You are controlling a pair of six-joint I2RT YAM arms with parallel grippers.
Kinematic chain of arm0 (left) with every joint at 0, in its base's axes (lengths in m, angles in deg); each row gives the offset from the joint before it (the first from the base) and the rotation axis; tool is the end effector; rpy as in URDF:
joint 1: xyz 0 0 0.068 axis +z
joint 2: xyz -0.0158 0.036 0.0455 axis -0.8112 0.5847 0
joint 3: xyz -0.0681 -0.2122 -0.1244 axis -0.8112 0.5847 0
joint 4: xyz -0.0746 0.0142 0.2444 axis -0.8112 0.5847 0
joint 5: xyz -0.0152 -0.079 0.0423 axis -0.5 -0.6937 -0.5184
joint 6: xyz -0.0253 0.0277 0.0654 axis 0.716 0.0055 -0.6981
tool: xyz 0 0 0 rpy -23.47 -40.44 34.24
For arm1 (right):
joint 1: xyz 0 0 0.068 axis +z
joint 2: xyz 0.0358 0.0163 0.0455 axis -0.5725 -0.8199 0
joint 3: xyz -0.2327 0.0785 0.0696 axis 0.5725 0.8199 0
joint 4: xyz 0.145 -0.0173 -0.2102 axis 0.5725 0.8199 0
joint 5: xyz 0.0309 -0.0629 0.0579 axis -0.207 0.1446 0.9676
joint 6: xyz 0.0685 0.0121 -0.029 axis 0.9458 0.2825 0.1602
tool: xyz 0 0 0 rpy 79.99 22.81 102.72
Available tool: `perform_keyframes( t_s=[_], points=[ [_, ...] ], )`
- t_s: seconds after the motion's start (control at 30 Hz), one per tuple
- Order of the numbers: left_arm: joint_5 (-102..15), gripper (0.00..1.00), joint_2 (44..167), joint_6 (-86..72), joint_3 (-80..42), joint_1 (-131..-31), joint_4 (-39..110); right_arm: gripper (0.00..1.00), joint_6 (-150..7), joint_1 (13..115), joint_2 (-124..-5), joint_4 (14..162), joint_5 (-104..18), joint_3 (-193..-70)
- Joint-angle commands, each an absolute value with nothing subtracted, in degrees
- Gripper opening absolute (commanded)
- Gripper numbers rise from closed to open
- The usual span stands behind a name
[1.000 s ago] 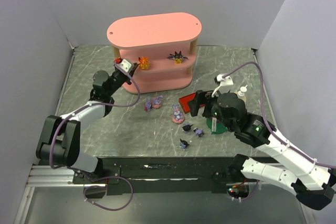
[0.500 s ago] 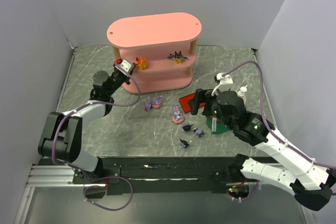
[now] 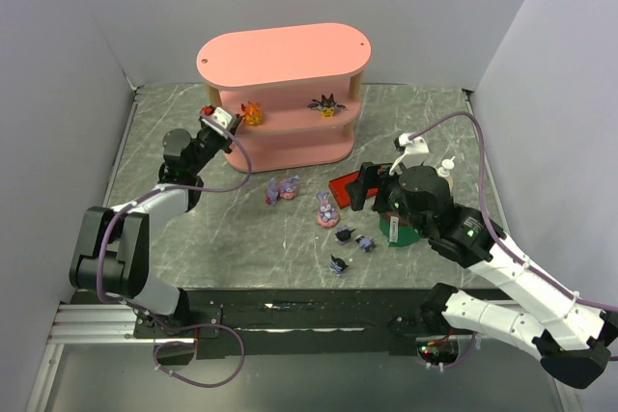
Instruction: Place and organize the plastic toys onto the shelf
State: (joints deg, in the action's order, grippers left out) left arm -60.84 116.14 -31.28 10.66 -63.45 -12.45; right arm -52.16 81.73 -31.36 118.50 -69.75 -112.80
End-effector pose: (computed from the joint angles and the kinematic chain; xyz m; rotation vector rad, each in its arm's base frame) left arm 0.3381 -0.0828 0.2536 0.6281 1.3275 -0.2738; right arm 0.1561 0.1358 0.3406 -0.1349 1.9703 0.5146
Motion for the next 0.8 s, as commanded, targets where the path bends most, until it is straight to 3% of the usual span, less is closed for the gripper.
perform_keyframes(
  t_s=[0.0, 0.5, 0.77],
  points=[
    [-64.0, 0.11, 116.4, -30.4, 10.1, -62.8, -16.0, 0.99, -51.9, 81.1, -31.5, 116.7, -69.5, -112.8],
    [-63.2, 0.3, 117.2, -28.8, 10.8, -62.3, -18.6, 0.99, -51.5, 80.9, -31.0, 116.4, -69.2, -112.2],
    [-60.5, 0.48, 115.1, -28.9, 11.9, -62.3, -17.9, 0.99, -51.2, 80.7, -31.5, 117.0, -68.9, -112.5]
  ],
)
